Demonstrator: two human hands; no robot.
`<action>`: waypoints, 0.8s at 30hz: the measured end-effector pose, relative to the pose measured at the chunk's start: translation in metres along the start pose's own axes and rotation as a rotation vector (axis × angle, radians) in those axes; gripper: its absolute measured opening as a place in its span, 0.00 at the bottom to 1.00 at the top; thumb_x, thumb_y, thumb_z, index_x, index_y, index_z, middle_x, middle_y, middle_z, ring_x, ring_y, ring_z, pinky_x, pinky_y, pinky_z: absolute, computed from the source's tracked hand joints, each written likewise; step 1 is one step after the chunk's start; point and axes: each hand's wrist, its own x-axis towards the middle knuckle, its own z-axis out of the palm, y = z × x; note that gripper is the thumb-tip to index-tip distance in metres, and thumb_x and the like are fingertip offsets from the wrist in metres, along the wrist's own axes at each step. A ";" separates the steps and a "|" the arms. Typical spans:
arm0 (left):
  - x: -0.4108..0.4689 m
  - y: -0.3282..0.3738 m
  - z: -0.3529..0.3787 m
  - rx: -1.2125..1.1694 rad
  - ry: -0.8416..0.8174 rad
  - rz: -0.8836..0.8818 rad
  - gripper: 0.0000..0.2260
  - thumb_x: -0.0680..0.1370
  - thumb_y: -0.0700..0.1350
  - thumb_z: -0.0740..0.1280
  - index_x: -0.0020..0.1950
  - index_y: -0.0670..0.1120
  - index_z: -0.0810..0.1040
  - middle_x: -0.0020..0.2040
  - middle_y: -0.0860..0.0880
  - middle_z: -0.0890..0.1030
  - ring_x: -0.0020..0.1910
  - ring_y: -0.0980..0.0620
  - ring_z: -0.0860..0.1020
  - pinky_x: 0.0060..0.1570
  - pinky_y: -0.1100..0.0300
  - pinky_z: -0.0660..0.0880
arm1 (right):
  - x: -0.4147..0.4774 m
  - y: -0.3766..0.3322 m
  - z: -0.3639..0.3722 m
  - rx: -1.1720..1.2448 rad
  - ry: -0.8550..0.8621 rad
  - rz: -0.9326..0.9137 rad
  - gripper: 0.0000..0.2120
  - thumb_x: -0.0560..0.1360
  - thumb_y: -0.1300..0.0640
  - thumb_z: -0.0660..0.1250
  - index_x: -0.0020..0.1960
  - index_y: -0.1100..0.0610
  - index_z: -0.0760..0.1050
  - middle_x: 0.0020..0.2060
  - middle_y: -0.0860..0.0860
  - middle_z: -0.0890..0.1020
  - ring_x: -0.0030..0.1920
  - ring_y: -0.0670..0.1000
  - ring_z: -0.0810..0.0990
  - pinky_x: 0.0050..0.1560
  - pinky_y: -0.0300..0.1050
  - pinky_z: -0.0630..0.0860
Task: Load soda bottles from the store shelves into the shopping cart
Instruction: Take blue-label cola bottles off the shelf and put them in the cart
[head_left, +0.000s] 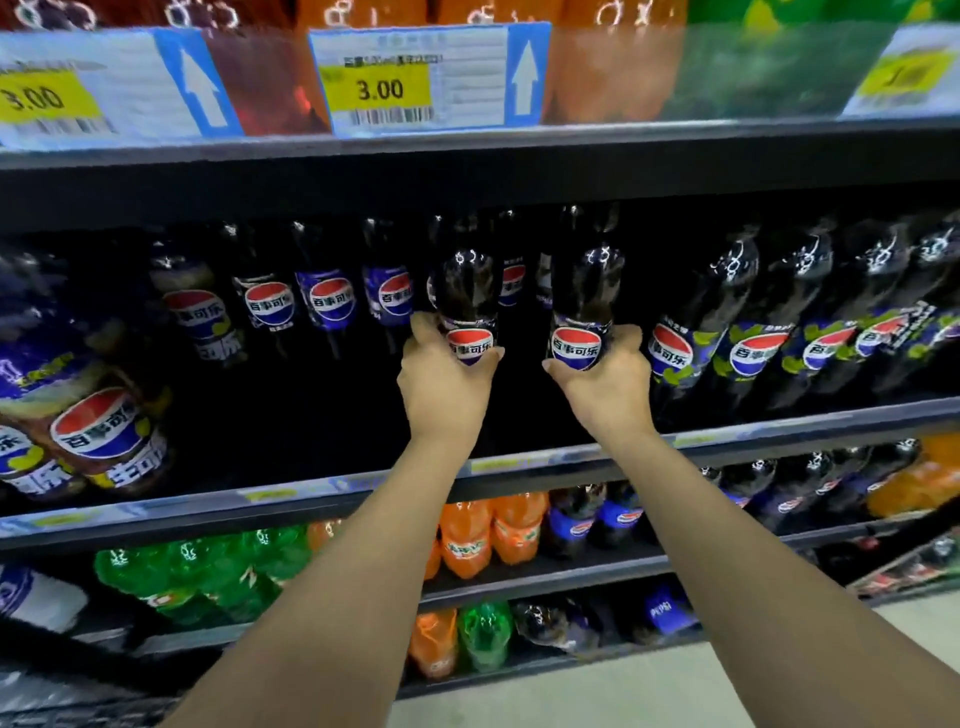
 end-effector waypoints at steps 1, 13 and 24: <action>0.001 0.003 0.007 0.009 0.009 0.008 0.30 0.67 0.52 0.78 0.59 0.41 0.69 0.51 0.42 0.81 0.49 0.42 0.81 0.45 0.53 0.78 | 0.004 0.002 0.000 -0.003 0.000 -0.012 0.27 0.68 0.60 0.77 0.58 0.65 0.65 0.42 0.50 0.75 0.39 0.45 0.73 0.32 0.22 0.66; 0.015 0.022 0.058 0.060 0.024 0.002 0.32 0.70 0.55 0.75 0.66 0.42 0.67 0.57 0.42 0.79 0.54 0.42 0.80 0.44 0.56 0.73 | 0.049 0.014 0.007 0.019 -0.112 -0.032 0.28 0.69 0.59 0.75 0.63 0.62 0.65 0.56 0.53 0.78 0.55 0.49 0.77 0.43 0.30 0.68; 0.013 0.027 0.061 0.034 0.034 -0.001 0.31 0.70 0.53 0.76 0.65 0.41 0.66 0.58 0.41 0.77 0.55 0.42 0.78 0.47 0.54 0.74 | 0.062 0.013 0.010 0.132 -0.217 0.013 0.30 0.70 0.63 0.74 0.66 0.60 0.64 0.60 0.53 0.77 0.59 0.50 0.76 0.55 0.39 0.72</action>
